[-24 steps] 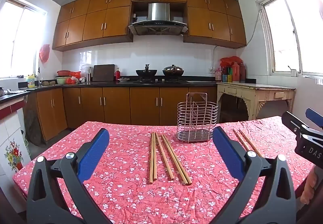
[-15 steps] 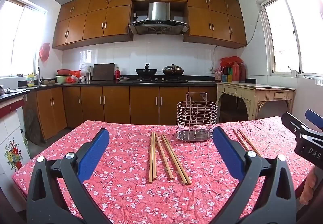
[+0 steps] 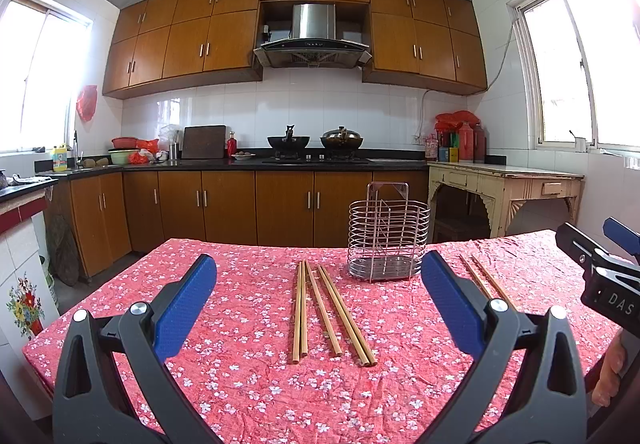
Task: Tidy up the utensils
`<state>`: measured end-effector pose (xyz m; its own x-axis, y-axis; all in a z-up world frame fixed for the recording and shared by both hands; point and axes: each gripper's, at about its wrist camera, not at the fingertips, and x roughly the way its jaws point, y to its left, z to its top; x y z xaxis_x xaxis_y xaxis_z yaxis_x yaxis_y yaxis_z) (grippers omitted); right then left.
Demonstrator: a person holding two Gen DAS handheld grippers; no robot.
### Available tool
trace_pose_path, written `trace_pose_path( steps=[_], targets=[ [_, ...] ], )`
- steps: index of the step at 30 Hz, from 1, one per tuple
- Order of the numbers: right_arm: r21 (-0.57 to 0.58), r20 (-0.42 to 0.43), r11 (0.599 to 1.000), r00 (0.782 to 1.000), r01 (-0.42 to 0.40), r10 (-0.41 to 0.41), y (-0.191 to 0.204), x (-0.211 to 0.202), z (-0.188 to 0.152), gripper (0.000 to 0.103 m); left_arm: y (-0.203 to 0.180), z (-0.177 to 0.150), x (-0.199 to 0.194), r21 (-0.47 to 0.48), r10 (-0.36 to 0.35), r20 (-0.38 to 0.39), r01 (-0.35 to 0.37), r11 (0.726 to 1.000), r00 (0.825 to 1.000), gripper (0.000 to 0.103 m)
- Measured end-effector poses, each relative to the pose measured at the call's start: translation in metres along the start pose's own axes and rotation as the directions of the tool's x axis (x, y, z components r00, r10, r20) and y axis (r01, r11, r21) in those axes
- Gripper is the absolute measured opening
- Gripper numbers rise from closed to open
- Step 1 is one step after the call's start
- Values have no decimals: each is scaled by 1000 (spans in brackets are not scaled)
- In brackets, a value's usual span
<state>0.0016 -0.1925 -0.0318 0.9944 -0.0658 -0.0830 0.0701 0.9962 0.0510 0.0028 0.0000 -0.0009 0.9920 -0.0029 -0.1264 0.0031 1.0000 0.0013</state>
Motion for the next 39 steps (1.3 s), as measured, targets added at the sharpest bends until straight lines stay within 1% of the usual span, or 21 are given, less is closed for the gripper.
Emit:
trace_pose_path(
  steps=[18,21,39],
  targets=[
    [1,0,1000,1000,-2,2,3,-2,2,99,-3,-1,-1,-2,-3,-2,3,1000,1000,101],
    [1,-1,1000,1000,-3,3,5,4,-3,99,-2,-1,0,-2,-3,-3,3,1000,1000,101],
    [3,-4,1000,1000,-3,3,5,2,-4,99,-2,-1,-1,-3,-5,-4,5,1000,1000,101]
  ],
)
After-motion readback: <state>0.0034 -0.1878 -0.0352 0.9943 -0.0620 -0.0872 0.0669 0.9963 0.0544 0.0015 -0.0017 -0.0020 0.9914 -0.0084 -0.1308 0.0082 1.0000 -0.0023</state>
